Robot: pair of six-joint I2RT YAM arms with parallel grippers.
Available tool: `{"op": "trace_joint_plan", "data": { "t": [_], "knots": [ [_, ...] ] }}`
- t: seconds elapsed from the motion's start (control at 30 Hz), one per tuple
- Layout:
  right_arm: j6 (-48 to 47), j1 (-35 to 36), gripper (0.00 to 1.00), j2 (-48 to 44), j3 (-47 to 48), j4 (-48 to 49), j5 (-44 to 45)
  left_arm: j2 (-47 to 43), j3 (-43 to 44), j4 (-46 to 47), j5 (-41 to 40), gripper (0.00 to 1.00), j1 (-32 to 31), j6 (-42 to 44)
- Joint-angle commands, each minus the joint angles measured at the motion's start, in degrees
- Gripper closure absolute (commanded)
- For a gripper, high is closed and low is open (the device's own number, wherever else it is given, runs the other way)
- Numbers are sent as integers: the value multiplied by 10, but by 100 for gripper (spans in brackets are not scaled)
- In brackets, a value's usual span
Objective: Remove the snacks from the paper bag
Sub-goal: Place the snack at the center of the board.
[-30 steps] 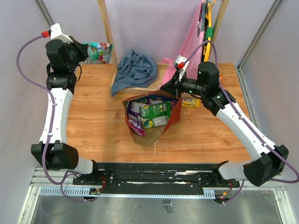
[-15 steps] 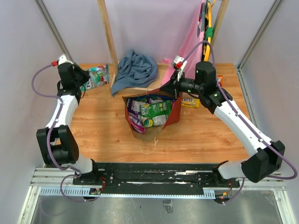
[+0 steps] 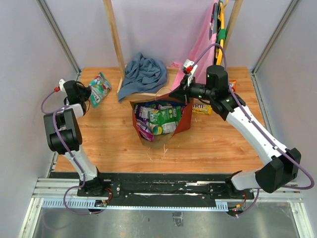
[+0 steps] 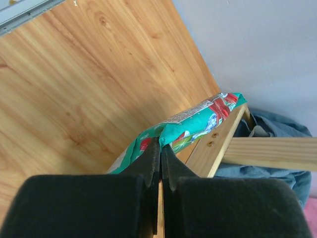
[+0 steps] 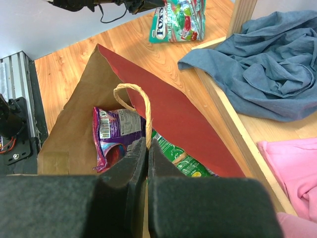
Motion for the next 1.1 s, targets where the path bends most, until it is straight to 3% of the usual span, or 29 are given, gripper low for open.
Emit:
{"op": "trace_joint_plan", "data": {
  "t": [0.0, 0.1, 0.27, 0.47, 0.53, 0.63, 0.73, 0.8, 0.93, 1.07],
  "knots": [
    [1, -5, 99, 6, 1, 4, -11, 50, 54, 39, -34, 100, 0, -27],
    [1, -5, 99, 11, 5, 4, -12, 97, 107, -12, -51, 99, 0, -32],
    [3, -5, 99, 20, 11, 3, -15, 169, 181, -11, -15, 100, 0, -33],
    [3, -5, 99, 21, 13, -2, -15, 296, 384, -131, 39, 99, 0, 7],
    [0, -5, 99, 18, 14, -10, -12, 322, 444, -175, 48, 95, 0, 40],
    [-4, -5, 99, 12, 12, -17, -5, 324, 478, -205, 46, 78, 0, 85],
    [-4, -5, 99, 13, 10, -16, -5, 288, 453, -207, 6, 27, 0, 115],
    [-2, -5, 99, 17, 12, -17, -9, 257, 430, -206, -22, 9, 0, 131],
    [-1, -4, 99, 24, 18, -16, -11, 182, 368, -201, -67, 2, 0, 155],
    [7, -4, 99, 23, 13, -6, -5, 83, 240, -153, -64, 2, 0, 145]
  ]
}}
